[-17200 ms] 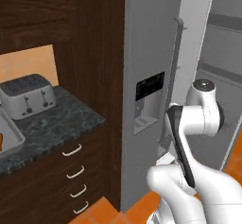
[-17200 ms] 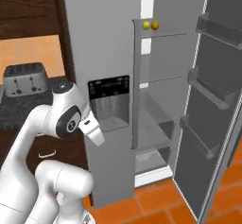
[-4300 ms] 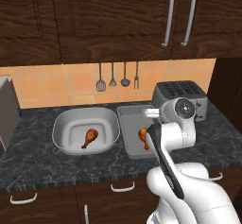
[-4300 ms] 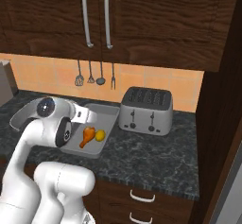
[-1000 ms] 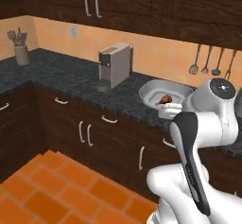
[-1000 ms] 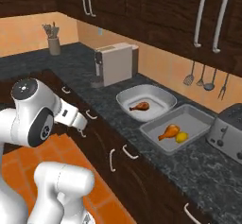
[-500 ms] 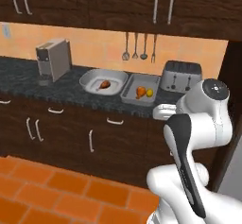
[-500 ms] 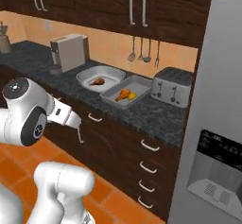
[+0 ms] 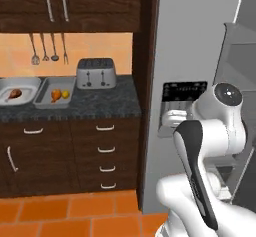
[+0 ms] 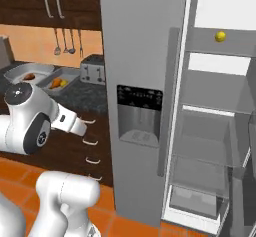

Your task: Place one lemon and one chicken drumstick in each tupperware on the nearby counter, to pack two identical lunches.

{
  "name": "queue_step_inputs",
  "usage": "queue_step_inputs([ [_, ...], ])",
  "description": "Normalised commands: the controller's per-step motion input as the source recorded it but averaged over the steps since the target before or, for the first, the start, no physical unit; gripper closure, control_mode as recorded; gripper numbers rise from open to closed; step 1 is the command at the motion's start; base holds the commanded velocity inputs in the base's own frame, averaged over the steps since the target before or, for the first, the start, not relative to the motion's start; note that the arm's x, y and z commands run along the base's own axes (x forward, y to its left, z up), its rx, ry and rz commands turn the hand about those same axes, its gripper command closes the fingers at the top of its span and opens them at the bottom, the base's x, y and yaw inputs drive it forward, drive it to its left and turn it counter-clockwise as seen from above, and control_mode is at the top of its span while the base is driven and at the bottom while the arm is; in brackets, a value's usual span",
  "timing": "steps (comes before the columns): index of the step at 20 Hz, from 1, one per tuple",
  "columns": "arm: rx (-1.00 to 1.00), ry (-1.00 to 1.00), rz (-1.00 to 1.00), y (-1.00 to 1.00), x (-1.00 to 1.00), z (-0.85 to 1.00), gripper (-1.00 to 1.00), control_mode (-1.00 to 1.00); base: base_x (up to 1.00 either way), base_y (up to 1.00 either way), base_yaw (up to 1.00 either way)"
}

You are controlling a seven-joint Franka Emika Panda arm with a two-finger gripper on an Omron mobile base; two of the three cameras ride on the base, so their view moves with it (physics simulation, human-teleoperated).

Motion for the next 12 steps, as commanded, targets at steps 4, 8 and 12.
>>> queue_step_inputs([
  [4,0.0,0.0,0.0,0.0,0.0,0.0,-1.0,1.0,-0.24,-1.0,-0.29],
  [8,0.0,0.0,0.0,0.0,0.0,0.0,-1.0,1.0,0.23,-0.82,-0.11],
  [12,0.0,0.0,0.0,0.0,0.0,0.0,-1.0,1.0,0.52,-0.37,0.0],
])
